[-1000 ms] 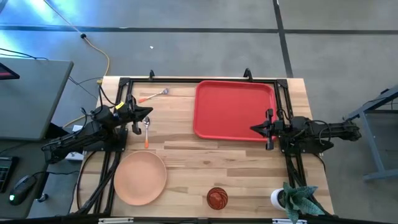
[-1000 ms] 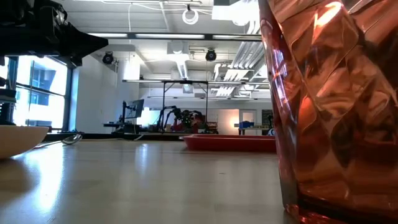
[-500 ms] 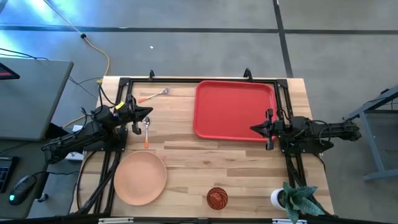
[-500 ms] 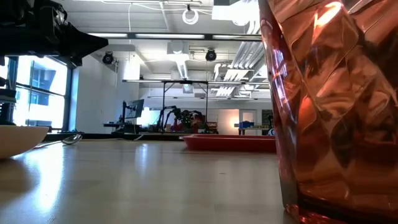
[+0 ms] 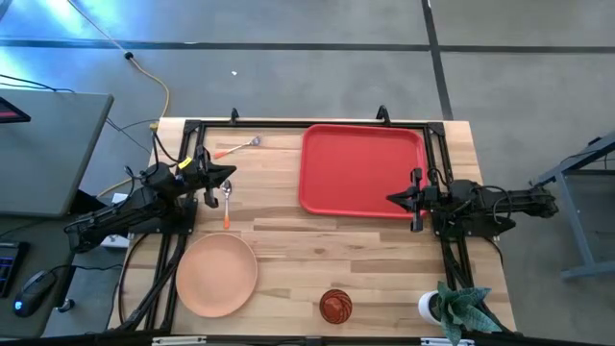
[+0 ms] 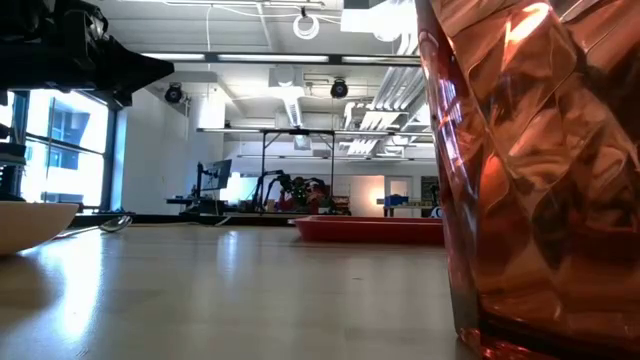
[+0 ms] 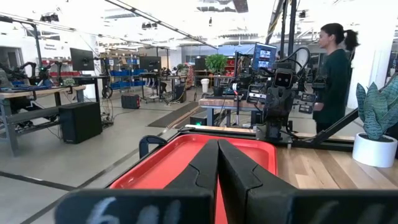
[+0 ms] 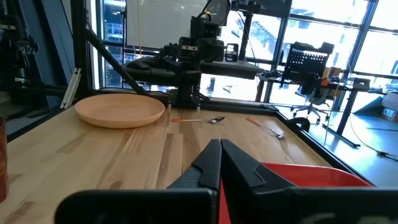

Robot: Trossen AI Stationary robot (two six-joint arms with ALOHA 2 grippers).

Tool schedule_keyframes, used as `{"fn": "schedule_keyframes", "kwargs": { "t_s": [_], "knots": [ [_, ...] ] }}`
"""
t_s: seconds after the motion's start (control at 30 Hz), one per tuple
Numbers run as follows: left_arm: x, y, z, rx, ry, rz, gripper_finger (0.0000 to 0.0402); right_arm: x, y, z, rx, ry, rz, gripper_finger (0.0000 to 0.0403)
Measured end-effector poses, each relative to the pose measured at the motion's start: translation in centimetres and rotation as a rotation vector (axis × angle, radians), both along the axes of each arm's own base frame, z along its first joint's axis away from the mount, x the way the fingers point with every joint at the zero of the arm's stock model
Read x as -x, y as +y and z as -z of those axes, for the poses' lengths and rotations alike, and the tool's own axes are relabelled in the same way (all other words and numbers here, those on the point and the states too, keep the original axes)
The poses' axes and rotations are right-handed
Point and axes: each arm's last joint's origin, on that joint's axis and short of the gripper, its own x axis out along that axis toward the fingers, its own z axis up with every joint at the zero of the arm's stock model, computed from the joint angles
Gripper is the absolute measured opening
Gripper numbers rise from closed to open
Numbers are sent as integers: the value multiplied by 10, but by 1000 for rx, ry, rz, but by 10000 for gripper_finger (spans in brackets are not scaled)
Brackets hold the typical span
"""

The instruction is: Pick and place plate/cup/fork/spoon on tray

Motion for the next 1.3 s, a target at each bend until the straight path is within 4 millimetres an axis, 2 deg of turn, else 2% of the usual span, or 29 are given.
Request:
{"fn": "schedule_keyframes", "kwargs": {
  "t_s": [0.7, 0.83, 0.97, 1.03, 1.17, 1.3],
  "knots": [
    [0, 0, 0, 0, 0, 0, 0, 0, 0, 0, 1, 0, 1, 0],
    [0, 0, 0, 0, -1, 0, 0, 0, -3, -2, 25, -12, 100, 0],
    [1, 3, -1, 15, -16, -121, 0, 1, -4, -5, 59, -43, 137, 0],
    [2, 5, -1, 24, -19, -182, 0, 1, -4, -8, 15, -81, 117, 0],
    [3, 6, 0, 86, -48, -208, 0, 2, -4, -15, -227, -174, 79, 0],
    [4, 7, -1, 166, -99, -254, 0, 3, -9, -15, -467, -243, 234, 0]
  ]
}}
